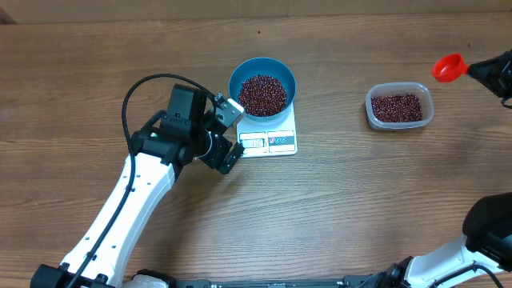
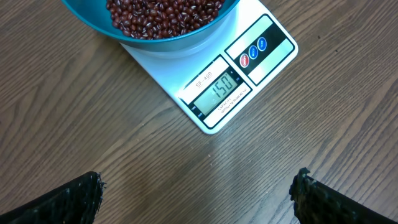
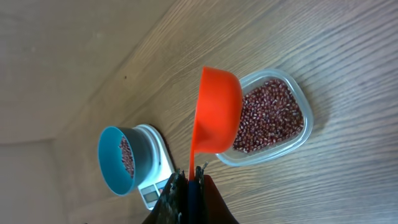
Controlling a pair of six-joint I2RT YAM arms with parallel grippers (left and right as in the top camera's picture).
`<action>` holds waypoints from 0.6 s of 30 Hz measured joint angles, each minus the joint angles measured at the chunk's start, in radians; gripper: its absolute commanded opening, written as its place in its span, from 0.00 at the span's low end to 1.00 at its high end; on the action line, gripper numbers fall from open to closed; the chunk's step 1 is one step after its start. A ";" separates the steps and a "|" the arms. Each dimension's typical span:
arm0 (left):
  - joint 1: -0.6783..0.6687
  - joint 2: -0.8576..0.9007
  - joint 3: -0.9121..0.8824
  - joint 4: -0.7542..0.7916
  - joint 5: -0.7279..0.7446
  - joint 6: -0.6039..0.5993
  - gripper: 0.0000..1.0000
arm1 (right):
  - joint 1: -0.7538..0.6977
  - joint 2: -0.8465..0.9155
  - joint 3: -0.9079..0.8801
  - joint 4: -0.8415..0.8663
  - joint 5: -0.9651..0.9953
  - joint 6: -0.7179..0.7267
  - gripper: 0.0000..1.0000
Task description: Scoop item into bowl and weigh 150g on scale
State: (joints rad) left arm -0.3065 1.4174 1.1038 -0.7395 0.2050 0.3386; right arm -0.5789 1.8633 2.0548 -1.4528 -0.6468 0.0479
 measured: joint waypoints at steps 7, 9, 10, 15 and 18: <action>0.000 0.000 0.000 0.000 0.000 0.000 1.00 | 0.029 0.000 0.000 -0.013 0.094 0.211 0.04; 0.000 0.000 0.000 0.000 0.000 0.000 0.99 | 0.057 0.000 -0.001 -0.017 0.152 0.301 0.04; 0.000 0.000 0.000 0.000 0.000 0.000 1.00 | 0.078 0.000 -0.004 -0.012 0.183 0.355 0.04; 0.000 0.000 0.000 0.000 0.000 0.000 1.00 | 0.156 0.002 -0.104 0.103 0.232 0.494 0.04; 0.000 0.000 0.000 0.000 0.000 0.000 1.00 | 0.190 0.003 -0.167 0.174 0.237 0.549 0.04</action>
State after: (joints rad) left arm -0.3065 1.4174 1.1038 -0.7391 0.2050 0.3386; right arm -0.3885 1.8664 1.8881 -1.2785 -0.4103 0.5968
